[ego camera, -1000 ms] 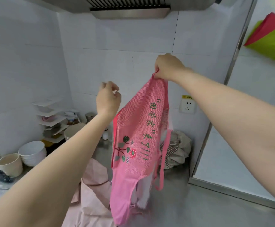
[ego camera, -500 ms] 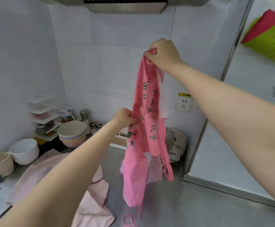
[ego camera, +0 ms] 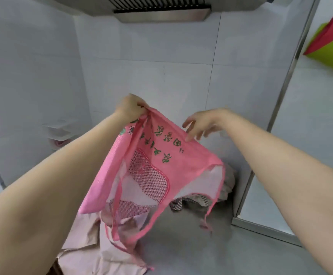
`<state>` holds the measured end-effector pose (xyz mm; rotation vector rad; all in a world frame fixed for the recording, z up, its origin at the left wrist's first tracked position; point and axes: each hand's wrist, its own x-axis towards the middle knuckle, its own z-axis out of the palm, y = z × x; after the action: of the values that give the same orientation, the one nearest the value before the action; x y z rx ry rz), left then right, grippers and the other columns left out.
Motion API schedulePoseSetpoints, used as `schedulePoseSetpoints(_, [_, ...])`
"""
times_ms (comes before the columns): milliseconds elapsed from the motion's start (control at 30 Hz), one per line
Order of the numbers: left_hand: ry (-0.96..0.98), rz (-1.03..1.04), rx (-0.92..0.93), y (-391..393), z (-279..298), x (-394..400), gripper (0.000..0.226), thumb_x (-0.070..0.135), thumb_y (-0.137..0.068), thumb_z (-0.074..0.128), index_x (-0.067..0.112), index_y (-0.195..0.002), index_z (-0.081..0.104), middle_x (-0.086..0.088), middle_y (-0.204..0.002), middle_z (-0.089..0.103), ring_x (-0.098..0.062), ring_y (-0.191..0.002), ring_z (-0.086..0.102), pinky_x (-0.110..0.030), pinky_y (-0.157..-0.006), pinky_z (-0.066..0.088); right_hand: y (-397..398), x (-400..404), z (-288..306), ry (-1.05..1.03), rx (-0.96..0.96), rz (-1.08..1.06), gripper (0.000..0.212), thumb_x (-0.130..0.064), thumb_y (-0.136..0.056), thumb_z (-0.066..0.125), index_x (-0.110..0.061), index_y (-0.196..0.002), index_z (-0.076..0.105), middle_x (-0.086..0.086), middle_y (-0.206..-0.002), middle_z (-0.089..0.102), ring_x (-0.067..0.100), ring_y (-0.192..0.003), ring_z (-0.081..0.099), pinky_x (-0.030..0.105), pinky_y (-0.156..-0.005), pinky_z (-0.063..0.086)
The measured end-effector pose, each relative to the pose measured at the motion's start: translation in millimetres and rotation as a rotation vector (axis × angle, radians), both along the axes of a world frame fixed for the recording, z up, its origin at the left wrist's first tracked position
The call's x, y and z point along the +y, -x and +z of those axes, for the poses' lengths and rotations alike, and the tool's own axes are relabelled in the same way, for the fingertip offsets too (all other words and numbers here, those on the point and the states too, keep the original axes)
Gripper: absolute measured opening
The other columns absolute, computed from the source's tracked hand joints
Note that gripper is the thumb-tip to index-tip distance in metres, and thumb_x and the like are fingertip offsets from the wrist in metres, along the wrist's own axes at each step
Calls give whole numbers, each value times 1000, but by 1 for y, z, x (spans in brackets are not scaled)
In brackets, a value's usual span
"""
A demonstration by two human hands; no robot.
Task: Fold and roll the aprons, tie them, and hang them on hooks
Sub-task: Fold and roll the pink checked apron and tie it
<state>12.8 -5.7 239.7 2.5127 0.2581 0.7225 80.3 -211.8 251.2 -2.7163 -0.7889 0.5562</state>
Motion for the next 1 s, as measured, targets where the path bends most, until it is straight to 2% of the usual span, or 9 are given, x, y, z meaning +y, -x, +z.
schedulePoseSetpoints(167, [-112,-18,-47,15,7,3,31,-6,-81,50,3,-102,70,-15,-108,67,-30,-102,60,-26,-80,44,7,35,-29,77,-83,-42,16,-9,-81,68,-10,-72,55,-1,-47,54,10,-43,48,14,-39,35])
schedulePoseSetpoints(333, [-417,168,174,25,-17,26,25,5,-86,51,14,-101,69,-12,-107,66,-34,-94,61,-31,-69,44,6,26,17,-18,-769,-264,30,4,-85,54,1,-115,57,18,-115,59,34,-109,58,34,-81,47])
schedulePoseSetpoints(400, [-498,227,233,27,-22,27,21,5,-88,52,15,-97,68,-10,-103,65,-30,-87,60,-30,-64,39,5,24,37,-8,-878,-266,32,11,-84,46,3,-114,56,19,-115,57,37,-109,56,38,-83,46])
schedulePoseSetpoints(567, [-631,351,304,29,-12,29,26,-8,-82,50,8,-96,64,-8,-90,59,-27,-77,54,-29,-64,40,11,12,59,93,-697,-219,14,5,-73,69,-1,-68,58,10,-68,57,26,-65,58,27,-57,46])
schedulePoseSetpoints(667, [-666,397,328,29,-7,25,30,-13,-81,49,4,-102,62,-8,-84,57,-30,-82,58,-28,-67,37,4,1,67,-92,-868,-319,19,14,-77,55,5,-92,62,21,-92,60,33,-89,65,34,-75,51])
schedulePoseSetpoints(733, [-655,400,338,27,-6,20,32,-15,-80,49,3,-104,61,-7,-81,56,-31,-83,58,-29,-66,38,3,-5,74,-150,-882,-356,14,14,-79,52,4,-84,59,22,-86,61,25,-69,68,36,-78,54])
schedulePoseSetpoints(800, [-586,381,351,23,-10,17,33,-14,-80,51,2,-106,61,-11,-100,62,-34,-96,61,-32,-67,40,2,-14,79,-81,-712,-341,24,8,-80,60,-5,-63,50,12,-56,57,15,-41,54,27,-55,52])
schedulePoseSetpoints(900, [-451,350,340,20,-16,16,33,-12,-80,55,2,-109,61,-15,-110,62,-35,-103,61,-33,-68,43,8,-29,83,80,-315,-340,23,5,-75,71,-4,-62,56,6,-42,56,11,-36,52,17,-39,47])
schedulePoseSetpoints(1000, [-250,252,281,14,-18,12,24,-3,-86,50,-2,-108,59,-19,-112,62,-37,-105,59,-37,-76,48,21,-37,77,251,-386,-345,25,-3,-73,75,-5,-59,55,0,-34,52,7,-26,44,10,-31,34])
